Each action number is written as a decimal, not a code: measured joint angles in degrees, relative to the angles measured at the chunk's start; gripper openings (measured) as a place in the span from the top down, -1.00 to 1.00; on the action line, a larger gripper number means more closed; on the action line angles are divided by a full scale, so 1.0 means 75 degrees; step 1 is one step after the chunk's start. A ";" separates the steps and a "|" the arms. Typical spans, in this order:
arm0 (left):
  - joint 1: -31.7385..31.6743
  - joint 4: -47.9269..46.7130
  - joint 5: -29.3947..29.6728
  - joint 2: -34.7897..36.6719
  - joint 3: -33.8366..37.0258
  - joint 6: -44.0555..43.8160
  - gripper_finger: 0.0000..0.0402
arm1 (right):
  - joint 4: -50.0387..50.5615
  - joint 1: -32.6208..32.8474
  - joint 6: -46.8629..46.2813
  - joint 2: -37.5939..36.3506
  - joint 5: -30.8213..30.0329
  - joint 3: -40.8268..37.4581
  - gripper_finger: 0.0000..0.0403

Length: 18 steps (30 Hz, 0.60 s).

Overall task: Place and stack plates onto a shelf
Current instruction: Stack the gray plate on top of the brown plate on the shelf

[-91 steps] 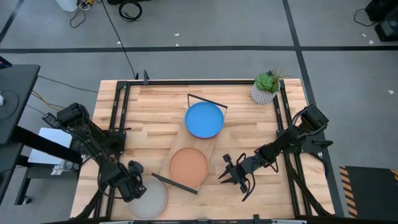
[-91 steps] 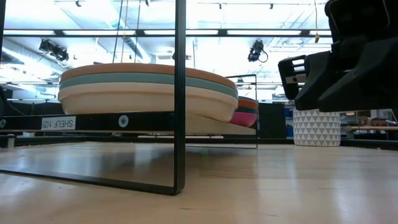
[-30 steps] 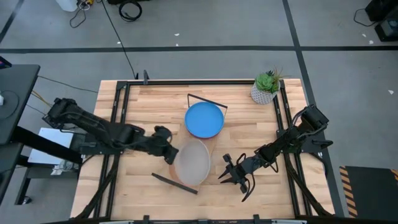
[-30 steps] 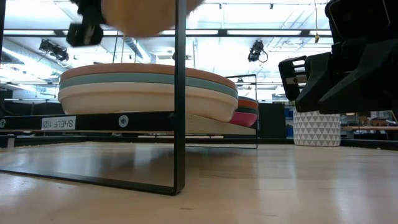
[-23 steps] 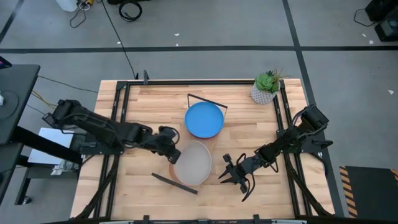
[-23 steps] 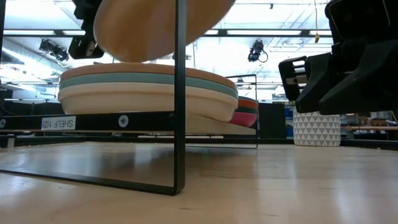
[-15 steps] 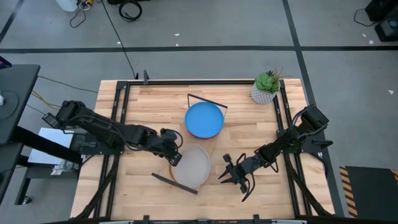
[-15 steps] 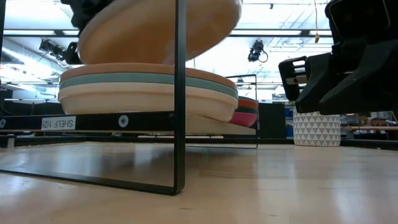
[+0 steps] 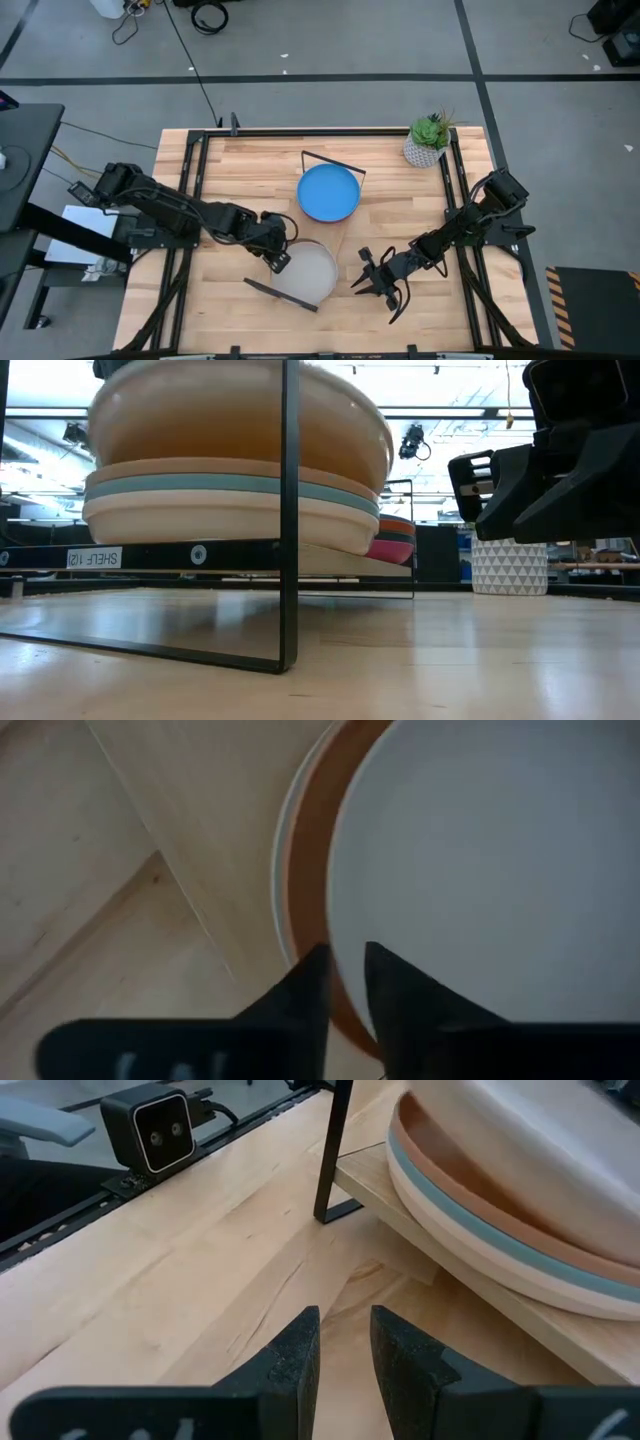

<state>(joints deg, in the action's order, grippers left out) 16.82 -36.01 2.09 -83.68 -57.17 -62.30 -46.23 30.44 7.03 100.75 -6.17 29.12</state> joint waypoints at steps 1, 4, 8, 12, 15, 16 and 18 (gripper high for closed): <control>0.0000 -0.0027 -0.0017 0.0000 0.0000 0.0003 0.61 | 0.0002 0.0000 0.0001 0.0000 0.0000 0.0000 0.51; -0.0075 -0.0162 -0.0026 0.0003 0.0000 0.0006 0.45 | 0.0002 -0.0003 0.0000 0.0000 0.0007 0.0000 0.51; -0.0247 -0.0281 -0.0021 0.0093 0.0000 0.0009 0.33 | -0.0067 -0.0002 0.0000 0.0002 0.0088 0.0000 0.51; -0.0440 -0.0303 -0.0066 0.0275 0.0003 0.0196 0.34 | -0.0771 0.0024 0.0058 0.0068 0.0668 -0.0003 0.51; -0.0564 -0.0393 -0.0112 0.0491 0.0002 0.0241 0.36 | -0.1259 0.0086 0.0130 0.0157 0.0766 -0.0002 0.51; -0.0595 -0.0422 -0.0123 0.0563 0.0005 0.0256 0.36 | -0.1476 0.0100 0.0184 0.0225 0.0754 0.0001 0.51; -0.0660 -0.0262 -0.0137 0.0684 -0.0010 0.0259 0.36 | -0.1709 0.0131 0.0246 0.0334 0.0616 0.0003 0.51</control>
<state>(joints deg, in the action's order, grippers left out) 11.87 -37.97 1.06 -78.55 -57.24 -60.36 -59.05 31.41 8.87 103.25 -1.55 29.15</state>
